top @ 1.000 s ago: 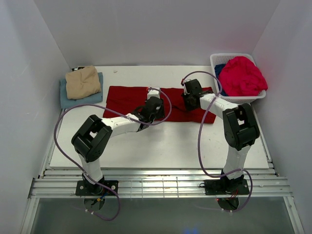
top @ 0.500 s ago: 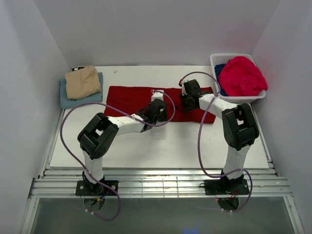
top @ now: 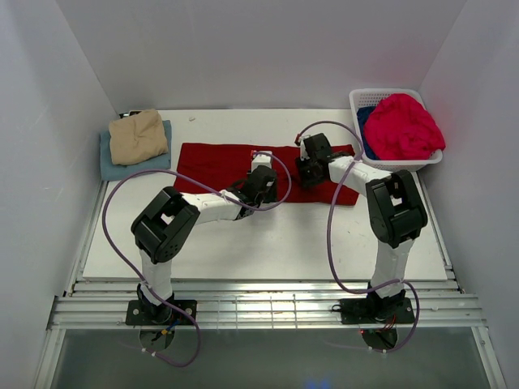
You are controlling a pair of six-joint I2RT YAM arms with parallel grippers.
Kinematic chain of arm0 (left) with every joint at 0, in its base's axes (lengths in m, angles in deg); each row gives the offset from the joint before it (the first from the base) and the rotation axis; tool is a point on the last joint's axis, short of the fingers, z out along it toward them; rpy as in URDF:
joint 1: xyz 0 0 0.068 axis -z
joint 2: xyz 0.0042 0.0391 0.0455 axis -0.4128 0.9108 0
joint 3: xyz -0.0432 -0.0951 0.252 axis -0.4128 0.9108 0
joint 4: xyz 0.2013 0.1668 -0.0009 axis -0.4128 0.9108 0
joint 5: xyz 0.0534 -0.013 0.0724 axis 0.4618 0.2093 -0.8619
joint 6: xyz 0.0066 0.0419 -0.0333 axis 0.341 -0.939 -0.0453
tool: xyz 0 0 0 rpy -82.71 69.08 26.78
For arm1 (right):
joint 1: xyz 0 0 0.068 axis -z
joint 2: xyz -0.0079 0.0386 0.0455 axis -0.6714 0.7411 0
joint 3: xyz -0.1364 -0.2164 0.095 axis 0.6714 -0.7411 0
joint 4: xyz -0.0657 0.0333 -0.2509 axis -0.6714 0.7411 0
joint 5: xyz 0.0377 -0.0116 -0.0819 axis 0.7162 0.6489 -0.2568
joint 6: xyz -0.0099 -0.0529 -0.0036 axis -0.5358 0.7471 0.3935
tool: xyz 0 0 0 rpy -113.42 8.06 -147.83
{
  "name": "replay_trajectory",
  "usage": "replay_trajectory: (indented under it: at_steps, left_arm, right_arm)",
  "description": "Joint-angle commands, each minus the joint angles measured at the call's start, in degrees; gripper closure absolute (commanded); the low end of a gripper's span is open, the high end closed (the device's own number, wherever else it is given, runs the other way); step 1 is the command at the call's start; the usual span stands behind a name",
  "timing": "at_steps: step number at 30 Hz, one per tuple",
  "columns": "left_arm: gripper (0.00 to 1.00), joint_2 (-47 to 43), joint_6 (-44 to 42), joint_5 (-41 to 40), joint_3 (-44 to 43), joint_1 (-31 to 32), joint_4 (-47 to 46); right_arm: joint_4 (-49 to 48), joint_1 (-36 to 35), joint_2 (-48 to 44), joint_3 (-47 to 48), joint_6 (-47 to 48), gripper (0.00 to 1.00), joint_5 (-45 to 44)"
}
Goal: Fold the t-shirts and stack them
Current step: Fold the other side of the tshirt into a rectangle
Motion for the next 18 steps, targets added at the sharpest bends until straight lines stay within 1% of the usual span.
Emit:
replay_trajectory:
  at_steps: [1, 3, 5, 7, 8, 9, 11, 14, 18]
  left_arm:
    - [0.48, -0.27, 0.18, -1.35, -0.13, 0.2, 0.44]
    - [0.48, -0.09, 0.01, -1.61, -0.22, 0.2, 0.61]
    - [0.48, 0.17, -0.08, -1.88, -0.39, 0.12, 0.79]
    - [0.48, 0.52, -0.17, -2.05, -0.57, 0.2, 1.05]
    - [0.48, 0.96, -0.08, -2.14, -0.57, 0.2, 1.23]
    - [0.48, 1.22, -0.08, -2.23, -0.74, 0.2, 1.32]
    - [0.48, 1.75, 0.01, -2.49, -0.83, 0.2, 1.67]
    - [0.48, 2.89, 0.18, -3.2, -1.18, 0.2, 2.37]
    - [0.48, 4.04, 0.89, -3.29, -1.27, 0.2, 2.9]
  right_arm:
    - [-0.87, -0.36, 1.1, 1.97, -0.52, 0.62, 0.7]
    - [-0.78, -0.36, 1.71, 2.05, -0.44, 0.62, 0.61]
    - [-0.52, -0.36, 2.32, 2.4, -0.44, 0.66, 0.08]
    - [-0.43, -0.36, 2.68, 2.67, -0.44, 0.75, -0.8]
    - [-0.34, -0.45, 2.94, 3.37, -0.44, 0.85, -1.84]
    - [-0.25, -0.36, 3.12, 3.81, -0.44, 0.87, -2.29]
    - [-0.08, -0.36, 3.38, 4.95, -0.26, 0.89, -3.26]
    - [0.8, -0.36, 4.26, 8.46, 0.35, 0.87, -5.01]
    - [2.12, -0.36, 6.54, 15.57, 1.06, 0.85, -7.48]
